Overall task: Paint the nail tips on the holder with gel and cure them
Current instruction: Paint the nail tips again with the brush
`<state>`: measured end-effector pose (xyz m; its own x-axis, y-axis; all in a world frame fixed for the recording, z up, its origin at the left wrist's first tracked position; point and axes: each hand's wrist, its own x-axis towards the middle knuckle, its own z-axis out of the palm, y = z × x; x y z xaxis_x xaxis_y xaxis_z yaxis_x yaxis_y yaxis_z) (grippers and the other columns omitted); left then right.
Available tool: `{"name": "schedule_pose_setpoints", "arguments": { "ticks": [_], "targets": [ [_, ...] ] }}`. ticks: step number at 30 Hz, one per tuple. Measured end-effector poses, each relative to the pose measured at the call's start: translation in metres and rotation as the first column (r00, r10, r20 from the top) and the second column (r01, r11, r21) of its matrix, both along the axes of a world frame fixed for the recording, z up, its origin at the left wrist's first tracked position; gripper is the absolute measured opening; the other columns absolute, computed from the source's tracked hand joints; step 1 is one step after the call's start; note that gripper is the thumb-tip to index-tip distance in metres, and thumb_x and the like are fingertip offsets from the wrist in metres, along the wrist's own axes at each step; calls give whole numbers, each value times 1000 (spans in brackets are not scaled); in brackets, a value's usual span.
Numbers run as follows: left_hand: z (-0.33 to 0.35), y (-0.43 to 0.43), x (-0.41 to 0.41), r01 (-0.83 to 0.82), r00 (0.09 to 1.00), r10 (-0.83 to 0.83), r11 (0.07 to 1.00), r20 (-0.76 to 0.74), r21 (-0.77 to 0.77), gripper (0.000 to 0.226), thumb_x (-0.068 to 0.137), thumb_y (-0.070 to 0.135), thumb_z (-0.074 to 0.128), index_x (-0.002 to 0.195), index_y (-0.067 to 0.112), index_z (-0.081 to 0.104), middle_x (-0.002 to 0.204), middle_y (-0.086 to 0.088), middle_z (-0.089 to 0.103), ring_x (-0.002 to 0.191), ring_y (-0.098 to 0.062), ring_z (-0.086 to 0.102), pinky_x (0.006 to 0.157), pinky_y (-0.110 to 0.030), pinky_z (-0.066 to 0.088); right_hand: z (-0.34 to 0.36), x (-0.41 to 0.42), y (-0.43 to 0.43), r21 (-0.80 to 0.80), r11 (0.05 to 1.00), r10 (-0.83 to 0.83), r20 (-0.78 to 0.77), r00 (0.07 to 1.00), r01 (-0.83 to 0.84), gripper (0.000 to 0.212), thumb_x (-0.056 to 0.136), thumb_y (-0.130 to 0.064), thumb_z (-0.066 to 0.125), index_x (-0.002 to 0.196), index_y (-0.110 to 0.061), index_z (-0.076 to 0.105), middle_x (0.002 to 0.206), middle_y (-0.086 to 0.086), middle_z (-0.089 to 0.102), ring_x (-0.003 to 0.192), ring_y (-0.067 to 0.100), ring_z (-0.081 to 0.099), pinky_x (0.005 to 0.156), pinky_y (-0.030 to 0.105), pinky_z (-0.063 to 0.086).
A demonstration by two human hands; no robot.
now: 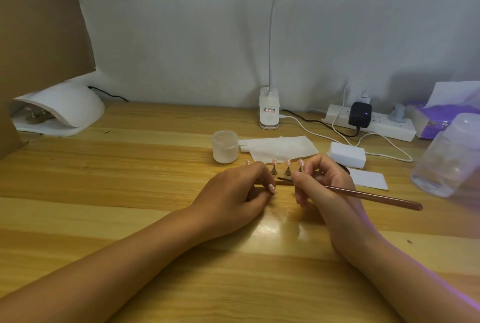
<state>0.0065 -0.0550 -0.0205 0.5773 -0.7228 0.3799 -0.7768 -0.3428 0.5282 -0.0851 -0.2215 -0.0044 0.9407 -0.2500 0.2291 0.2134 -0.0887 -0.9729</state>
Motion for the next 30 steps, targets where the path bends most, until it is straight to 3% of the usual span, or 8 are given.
{"name": "schedule_pose_setpoints", "arguments": {
  "ticks": [3,6,17,23,26,30],
  "targets": [
    [0,0,0,-14,1000,14,1000,7,6,12,92,19,64,95,31,64,88,13,65,71,-8,57,68,-40,51,0,0,-1,-9,1000,4,-11,1000,-4,14,92,-11,61,83,-11,51,57,1,56,52,9,50,50,18,44],
    [0,0,0,-37,999,37,999,24,2,10,92,22,65,95,31,64,85,14,64,72,-3,55,69,-33,50,0,0,0,-18,1000,4,-18,1000,-4,14,93,-17,62,83,-13,53,57,1,57,52,10,50,51,18,44],
    [1,1,2,11,999,-10,1000,36,-27,7,93,19,64,97,25,63,98,14,67,94,-7,60,80,-37,50,0,2,2,-35,999,-31,-35,999,29,11,92,-20,63,91,-10,57,56,2,61,52,8,54,51,17,45],
    [0,1,4,-20,1000,19,997,-13,-76,7,92,15,65,95,22,66,90,13,66,85,-6,60,72,-33,49,1,3,4,-51,998,-41,-14,999,41,16,85,-24,69,95,-12,66,68,3,69,61,9,64,57,17,50],
    [0,3,6,-46,996,39,994,-75,-95,9,92,14,66,95,23,68,90,14,67,84,-6,61,72,-28,48,3,1,5,-57,997,-42,9,999,43,25,79,-36,68,94,-15,68,71,0,70,64,6,64,58,15,50],
    [1,3,6,-52,986,33,992,-165,-115,10,92,13,67,95,21,71,92,15,70,89,-4,64,77,-24,48,1,3,2,-37,998,-46,-27,999,45,11,92,-20,62,96,-10,59,66,5,69,60,7,63,55,16,49]
  ]
}}
